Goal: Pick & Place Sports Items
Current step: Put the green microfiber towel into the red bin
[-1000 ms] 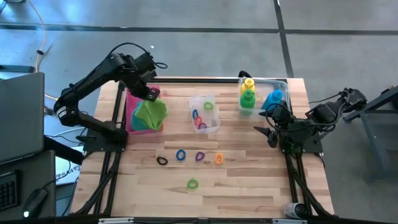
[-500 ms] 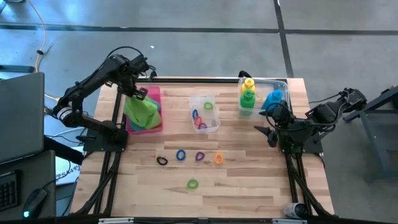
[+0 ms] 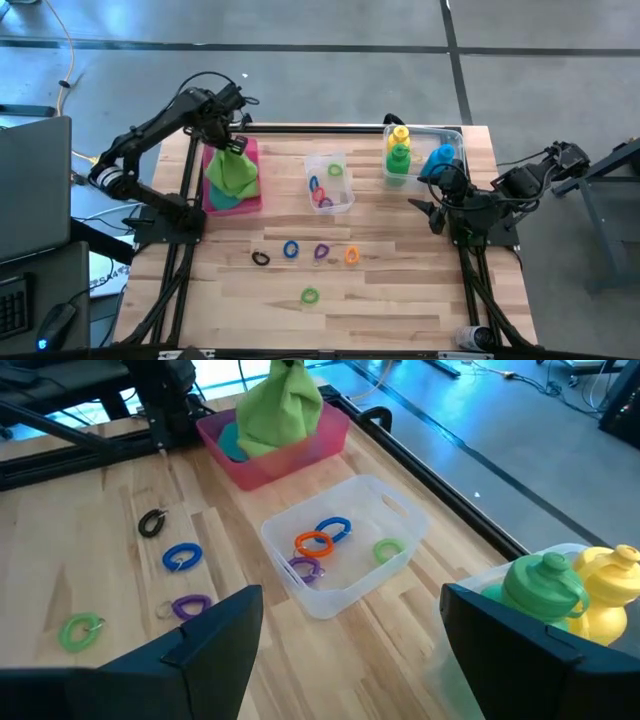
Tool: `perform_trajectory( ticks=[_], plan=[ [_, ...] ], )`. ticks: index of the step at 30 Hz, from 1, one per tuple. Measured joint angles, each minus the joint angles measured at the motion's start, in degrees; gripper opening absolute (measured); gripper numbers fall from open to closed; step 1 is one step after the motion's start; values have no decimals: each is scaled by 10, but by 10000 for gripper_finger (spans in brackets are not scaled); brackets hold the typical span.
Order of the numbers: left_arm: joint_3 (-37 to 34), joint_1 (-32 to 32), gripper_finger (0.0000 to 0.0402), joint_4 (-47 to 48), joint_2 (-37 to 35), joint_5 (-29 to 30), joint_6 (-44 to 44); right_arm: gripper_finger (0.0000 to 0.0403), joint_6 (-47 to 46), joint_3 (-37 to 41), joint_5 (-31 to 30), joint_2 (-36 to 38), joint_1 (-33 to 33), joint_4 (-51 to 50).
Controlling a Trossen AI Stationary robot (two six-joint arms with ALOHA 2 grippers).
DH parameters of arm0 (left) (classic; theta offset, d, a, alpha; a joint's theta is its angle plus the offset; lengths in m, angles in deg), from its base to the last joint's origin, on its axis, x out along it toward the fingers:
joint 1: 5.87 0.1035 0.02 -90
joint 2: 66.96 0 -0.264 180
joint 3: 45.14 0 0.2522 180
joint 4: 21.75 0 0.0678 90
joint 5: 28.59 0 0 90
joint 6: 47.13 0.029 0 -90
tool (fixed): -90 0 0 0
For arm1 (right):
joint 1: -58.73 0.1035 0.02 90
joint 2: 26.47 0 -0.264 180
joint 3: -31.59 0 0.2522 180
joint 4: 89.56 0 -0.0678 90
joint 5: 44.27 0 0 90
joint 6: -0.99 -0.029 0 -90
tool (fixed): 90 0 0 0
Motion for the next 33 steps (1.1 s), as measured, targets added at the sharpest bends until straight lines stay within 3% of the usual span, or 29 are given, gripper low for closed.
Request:
perform_trajectory(
  ticks=[15, 27, 33],
  plan=[
    [-147, -39, 0, -61, 28, -81, -18, 295, -12, 0, 0, 0, 0, 0],
    [-158, -70, 19, -97, 28, -88, -36, 295, -12, 0, 1, 0, 0, 0],
    [-158, -75, 65, -95, 28, -107, -13, 295, -12, 0, 2, 0, 0, 0]
  ],
)
